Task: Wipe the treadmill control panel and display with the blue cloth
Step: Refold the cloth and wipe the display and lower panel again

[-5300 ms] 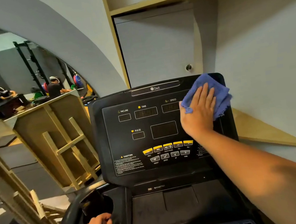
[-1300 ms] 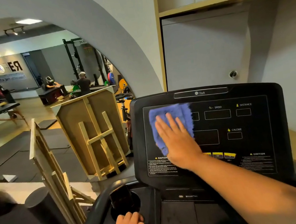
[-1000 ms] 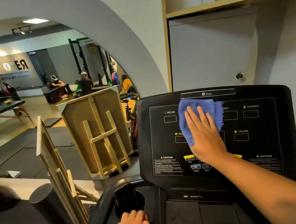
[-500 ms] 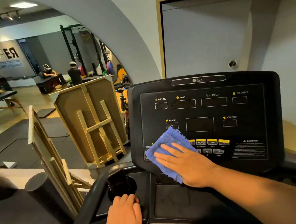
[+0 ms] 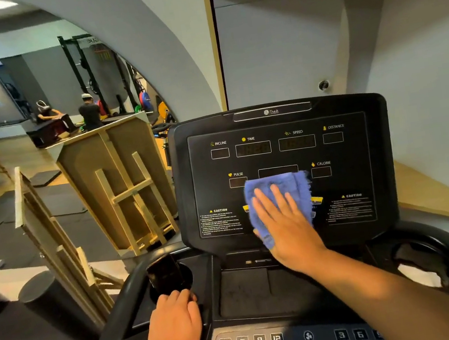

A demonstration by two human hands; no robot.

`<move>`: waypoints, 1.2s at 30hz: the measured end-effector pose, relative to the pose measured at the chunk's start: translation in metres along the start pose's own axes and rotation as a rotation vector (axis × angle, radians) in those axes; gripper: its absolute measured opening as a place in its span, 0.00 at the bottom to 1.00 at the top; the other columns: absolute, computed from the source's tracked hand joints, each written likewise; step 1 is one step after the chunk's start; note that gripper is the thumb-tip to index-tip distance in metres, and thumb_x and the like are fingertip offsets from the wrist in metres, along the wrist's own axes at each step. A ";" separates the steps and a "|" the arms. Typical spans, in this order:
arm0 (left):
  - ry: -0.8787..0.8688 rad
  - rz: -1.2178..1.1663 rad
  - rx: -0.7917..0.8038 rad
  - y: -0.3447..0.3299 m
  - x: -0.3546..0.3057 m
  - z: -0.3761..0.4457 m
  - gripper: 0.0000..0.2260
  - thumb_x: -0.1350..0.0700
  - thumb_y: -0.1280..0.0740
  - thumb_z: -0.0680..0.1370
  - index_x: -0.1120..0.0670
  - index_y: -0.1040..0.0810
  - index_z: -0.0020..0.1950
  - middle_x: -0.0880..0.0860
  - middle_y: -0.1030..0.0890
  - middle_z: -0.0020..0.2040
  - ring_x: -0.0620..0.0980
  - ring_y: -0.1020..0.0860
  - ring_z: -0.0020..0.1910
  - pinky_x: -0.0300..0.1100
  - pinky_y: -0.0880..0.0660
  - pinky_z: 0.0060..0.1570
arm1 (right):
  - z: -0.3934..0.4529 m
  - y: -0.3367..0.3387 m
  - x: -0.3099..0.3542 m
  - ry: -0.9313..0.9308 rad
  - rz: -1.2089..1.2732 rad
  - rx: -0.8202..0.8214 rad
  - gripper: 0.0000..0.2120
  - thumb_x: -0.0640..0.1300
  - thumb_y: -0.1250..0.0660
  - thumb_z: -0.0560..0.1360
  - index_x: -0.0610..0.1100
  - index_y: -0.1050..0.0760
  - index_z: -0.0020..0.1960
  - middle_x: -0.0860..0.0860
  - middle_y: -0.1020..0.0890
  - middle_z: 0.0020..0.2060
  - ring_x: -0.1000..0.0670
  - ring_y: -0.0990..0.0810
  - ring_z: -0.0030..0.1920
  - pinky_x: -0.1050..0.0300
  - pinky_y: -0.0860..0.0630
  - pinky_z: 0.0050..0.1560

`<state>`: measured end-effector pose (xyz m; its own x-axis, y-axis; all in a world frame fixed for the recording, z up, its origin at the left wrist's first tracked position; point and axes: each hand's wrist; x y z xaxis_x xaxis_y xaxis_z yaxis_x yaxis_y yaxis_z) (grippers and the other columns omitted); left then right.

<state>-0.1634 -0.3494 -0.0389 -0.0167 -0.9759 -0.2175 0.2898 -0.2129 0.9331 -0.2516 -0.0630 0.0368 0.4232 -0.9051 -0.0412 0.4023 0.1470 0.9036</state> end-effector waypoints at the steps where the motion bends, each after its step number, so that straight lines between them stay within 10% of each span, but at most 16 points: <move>1: -0.003 0.006 0.001 -0.001 0.001 0.000 0.18 0.47 0.53 0.77 0.42 0.24 0.42 0.43 0.26 0.36 0.43 0.30 0.38 0.42 0.26 0.39 | 0.006 -0.004 0.010 0.084 -0.004 0.022 0.35 0.52 0.39 0.78 0.44 0.48 0.80 0.48 0.48 0.81 0.42 0.57 0.80 0.43 0.56 0.77; 7: -0.010 -0.002 -0.003 -0.001 0.001 0.000 0.17 0.48 0.53 0.77 0.43 0.24 0.41 0.43 0.26 0.35 0.43 0.30 0.38 0.42 0.27 0.38 | -0.024 -0.001 -0.025 0.320 -0.021 0.221 0.35 0.49 0.42 0.77 0.48 0.51 0.81 0.52 0.52 0.81 0.50 0.62 0.80 0.48 0.60 0.77; 16: -0.002 -0.047 -0.026 0.004 -0.005 -0.001 0.11 0.53 0.43 0.79 0.44 0.26 0.38 0.44 0.27 0.33 0.43 0.31 0.36 0.42 0.31 0.35 | -0.040 0.010 -0.050 -0.134 -0.065 -0.025 0.34 0.52 0.41 0.79 0.47 0.50 0.81 0.50 0.51 0.81 0.43 0.57 0.80 0.45 0.57 0.78; 24: 0.023 -0.047 0.000 0.003 -0.004 0.000 0.10 0.55 0.40 0.79 0.44 0.25 0.41 0.43 0.27 0.35 0.44 0.30 0.37 0.42 0.31 0.38 | -0.088 0.012 -0.090 0.184 -0.093 0.272 0.40 0.48 0.39 0.76 0.51 0.57 0.81 0.54 0.58 0.81 0.49 0.64 0.79 0.47 0.60 0.77; 29: 0.034 -0.057 0.011 0.008 -0.007 0.000 0.10 0.54 0.42 0.80 0.42 0.26 0.42 0.43 0.26 0.36 0.43 0.31 0.38 0.41 0.32 0.39 | -0.115 0.021 -0.129 -0.090 -0.063 0.077 0.42 0.42 0.32 0.70 0.49 0.48 0.80 0.50 0.45 0.80 0.47 0.53 0.80 0.47 0.53 0.77; 36: 0.053 -0.031 0.013 0.005 -0.008 0.000 0.11 0.52 0.44 0.81 0.43 0.25 0.44 0.43 0.25 0.38 0.43 0.29 0.39 0.40 0.30 0.41 | -0.072 0.012 -0.075 -0.205 0.001 -0.020 0.31 0.56 0.48 0.81 0.47 0.51 0.81 0.48 0.50 0.81 0.41 0.58 0.80 0.37 0.50 0.77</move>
<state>-0.1614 -0.3431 -0.0326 0.0249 -0.9651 -0.2609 0.2770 -0.2441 0.9294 -0.2197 0.0352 0.0198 0.2504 -0.9669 0.0493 0.4192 0.1542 0.8947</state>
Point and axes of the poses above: each hand's wrist, its own z-axis towards the middle knuckle, its own y-axis out of the back of the hand, x = y × z
